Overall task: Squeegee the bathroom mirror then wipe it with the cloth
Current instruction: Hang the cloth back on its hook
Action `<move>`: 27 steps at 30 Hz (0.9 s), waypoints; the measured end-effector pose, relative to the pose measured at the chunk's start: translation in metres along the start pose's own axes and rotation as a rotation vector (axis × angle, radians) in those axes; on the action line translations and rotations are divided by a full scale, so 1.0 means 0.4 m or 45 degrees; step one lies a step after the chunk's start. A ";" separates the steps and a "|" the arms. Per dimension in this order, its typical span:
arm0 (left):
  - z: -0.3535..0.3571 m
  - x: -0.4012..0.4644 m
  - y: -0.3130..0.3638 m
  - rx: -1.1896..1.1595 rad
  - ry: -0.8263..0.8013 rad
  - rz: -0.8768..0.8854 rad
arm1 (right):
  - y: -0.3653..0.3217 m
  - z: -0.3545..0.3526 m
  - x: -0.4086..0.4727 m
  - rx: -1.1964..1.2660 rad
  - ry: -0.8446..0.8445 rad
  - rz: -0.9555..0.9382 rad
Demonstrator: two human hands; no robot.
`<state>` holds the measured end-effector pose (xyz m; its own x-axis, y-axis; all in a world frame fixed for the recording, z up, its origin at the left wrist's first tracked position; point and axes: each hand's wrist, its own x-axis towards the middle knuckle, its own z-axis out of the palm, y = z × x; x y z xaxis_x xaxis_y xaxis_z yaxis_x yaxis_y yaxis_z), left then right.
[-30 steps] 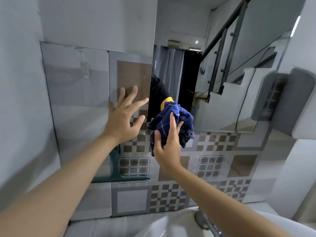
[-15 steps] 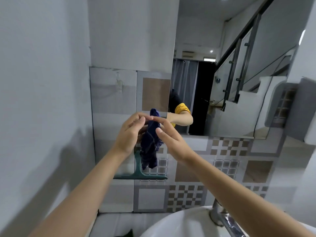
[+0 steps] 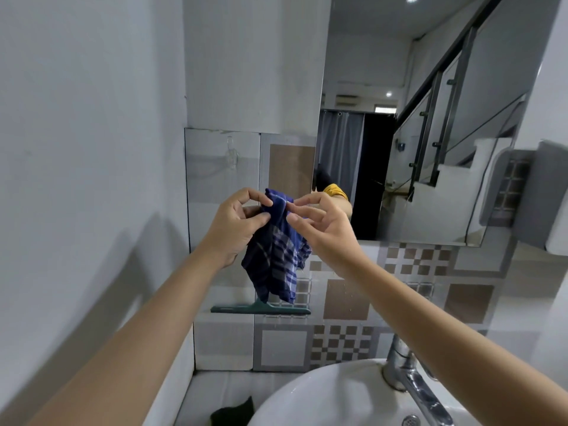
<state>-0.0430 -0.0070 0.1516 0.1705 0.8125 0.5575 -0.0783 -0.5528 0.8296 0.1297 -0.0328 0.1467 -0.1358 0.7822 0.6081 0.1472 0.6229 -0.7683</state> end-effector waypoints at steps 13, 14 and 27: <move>-0.052 -0.005 0.045 0.165 0.076 0.029 | -0.007 0.039 0.041 -0.227 0.163 -0.109; -0.058 -0.005 0.051 0.224 0.120 0.031 | -0.005 0.040 0.046 -0.275 0.147 -0.113; -0.121 0.102 0.110 0.796 0.373 0.274 | -0.057 0.073 0.258 -0.810 0.083 -0.440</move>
<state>-0.0872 0.0106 0.2125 -0.0629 0.6411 0.7649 0.5112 -0.6375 0.5764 0.0836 0.0335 0.2212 -0.2222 0.5259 0.8210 0.6505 0.7073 -0.2769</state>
